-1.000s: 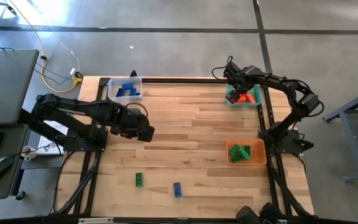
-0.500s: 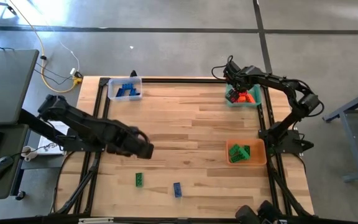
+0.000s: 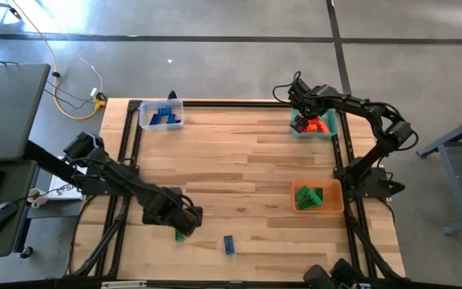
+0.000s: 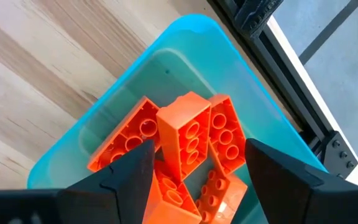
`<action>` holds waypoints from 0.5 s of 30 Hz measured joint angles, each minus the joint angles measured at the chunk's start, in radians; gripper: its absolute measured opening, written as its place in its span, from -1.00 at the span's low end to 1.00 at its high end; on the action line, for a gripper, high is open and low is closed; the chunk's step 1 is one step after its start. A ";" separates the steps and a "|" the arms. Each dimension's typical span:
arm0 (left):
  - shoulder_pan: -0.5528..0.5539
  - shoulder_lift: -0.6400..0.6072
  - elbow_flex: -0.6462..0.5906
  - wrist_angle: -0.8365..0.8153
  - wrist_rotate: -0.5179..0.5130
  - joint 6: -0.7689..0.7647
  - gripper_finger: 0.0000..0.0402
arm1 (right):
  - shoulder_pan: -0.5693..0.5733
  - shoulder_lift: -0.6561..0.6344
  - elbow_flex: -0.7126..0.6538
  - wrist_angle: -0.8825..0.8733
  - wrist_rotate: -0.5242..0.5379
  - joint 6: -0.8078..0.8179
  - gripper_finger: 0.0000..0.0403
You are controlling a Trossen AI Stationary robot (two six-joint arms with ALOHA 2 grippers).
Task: Sort & place blocks by color
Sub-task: Put the green game piece into the orange bin
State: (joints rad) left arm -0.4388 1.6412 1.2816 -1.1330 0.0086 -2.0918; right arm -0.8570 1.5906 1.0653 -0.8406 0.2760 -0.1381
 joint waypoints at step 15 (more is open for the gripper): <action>-0.083 0.136 0.000 0.089 -0.032 -0.212 0.21 | 0.000 0.000 0.000 -0.008 -0.048 0.002 0.18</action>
State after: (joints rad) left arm -0.5220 1.7770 1.2819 -1.0436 -0.0231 -2.3042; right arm -0.8566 1.5905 1.0653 -0.8482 0.2276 -0.1360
